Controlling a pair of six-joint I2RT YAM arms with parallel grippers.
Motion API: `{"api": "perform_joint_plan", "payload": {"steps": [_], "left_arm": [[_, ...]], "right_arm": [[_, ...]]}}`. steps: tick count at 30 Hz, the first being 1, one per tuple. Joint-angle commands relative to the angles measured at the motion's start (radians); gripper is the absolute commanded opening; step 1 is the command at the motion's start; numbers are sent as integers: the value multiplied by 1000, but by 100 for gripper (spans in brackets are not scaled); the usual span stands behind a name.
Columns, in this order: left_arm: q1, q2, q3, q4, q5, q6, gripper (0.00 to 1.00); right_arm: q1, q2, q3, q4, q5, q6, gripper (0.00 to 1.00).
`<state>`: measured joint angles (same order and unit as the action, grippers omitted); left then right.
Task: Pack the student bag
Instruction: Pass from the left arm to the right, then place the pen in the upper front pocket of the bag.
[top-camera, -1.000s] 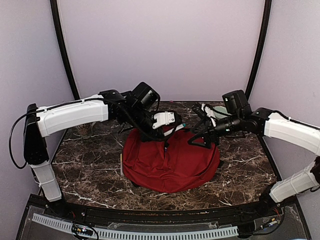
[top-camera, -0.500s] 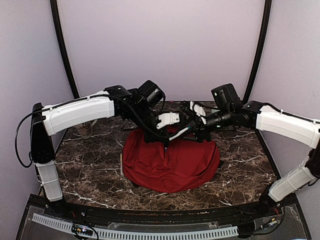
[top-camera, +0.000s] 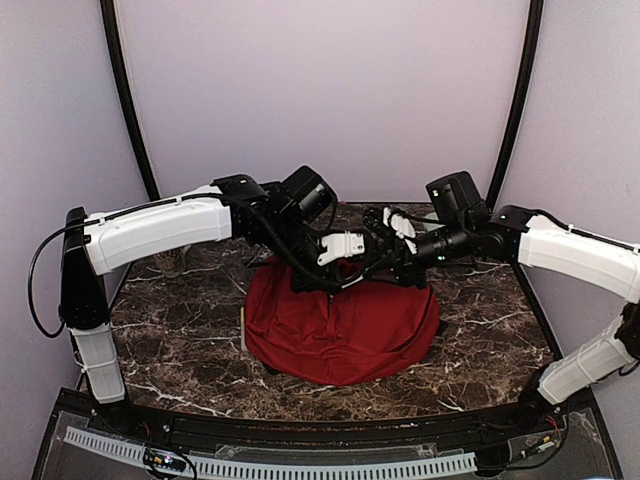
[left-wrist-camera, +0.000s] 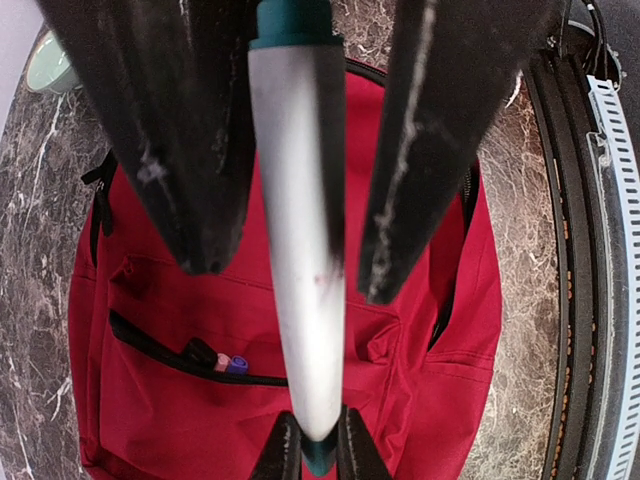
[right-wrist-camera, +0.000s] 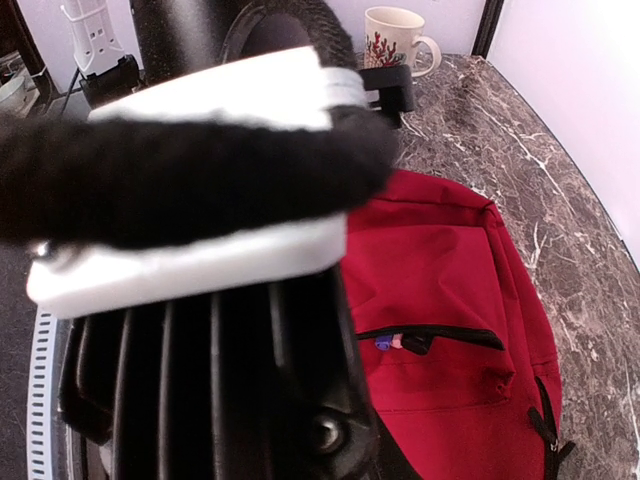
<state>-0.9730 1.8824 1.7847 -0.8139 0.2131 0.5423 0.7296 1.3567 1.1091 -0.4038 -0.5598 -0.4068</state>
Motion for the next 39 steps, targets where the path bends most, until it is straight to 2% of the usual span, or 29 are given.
{"api": "perform_joint_plan", "payload": {"steps": [1,6,11,16,20,24,29,33,39], "left_arm": [[-9,-23,18,-32,-20,1,0],[-17,-26,16,-29,-27,0,0],[-28,-26,3,-5,-27,-15,0],[-33,-20,-6,16,-35,-44,0],[-33,-20,-14,40,-55,-68,6],[-33,-24,-20,64,-102,-97,20],[-33,-45,-46,80,-143,-145,51],[-32,-88,-82,113,-177,-191,73],[18,-134,-87,142,-216,-312,77]], "right_arm": [[13,-35,-5,-13,29,9,27],[12,-59,-23,-31,28,17,23],[14,-76,-36,-33,18,29,0],[19,-80,-37,-34,6,46,0],[21,-95,-54,-20,9,72,0],[20,-121,-86,11,36,100,0],[20,-163,-136,70,76,156,0],[19,-211,-187,138,107,208,0],[18,-277,-255,207,176,281,0]]}}
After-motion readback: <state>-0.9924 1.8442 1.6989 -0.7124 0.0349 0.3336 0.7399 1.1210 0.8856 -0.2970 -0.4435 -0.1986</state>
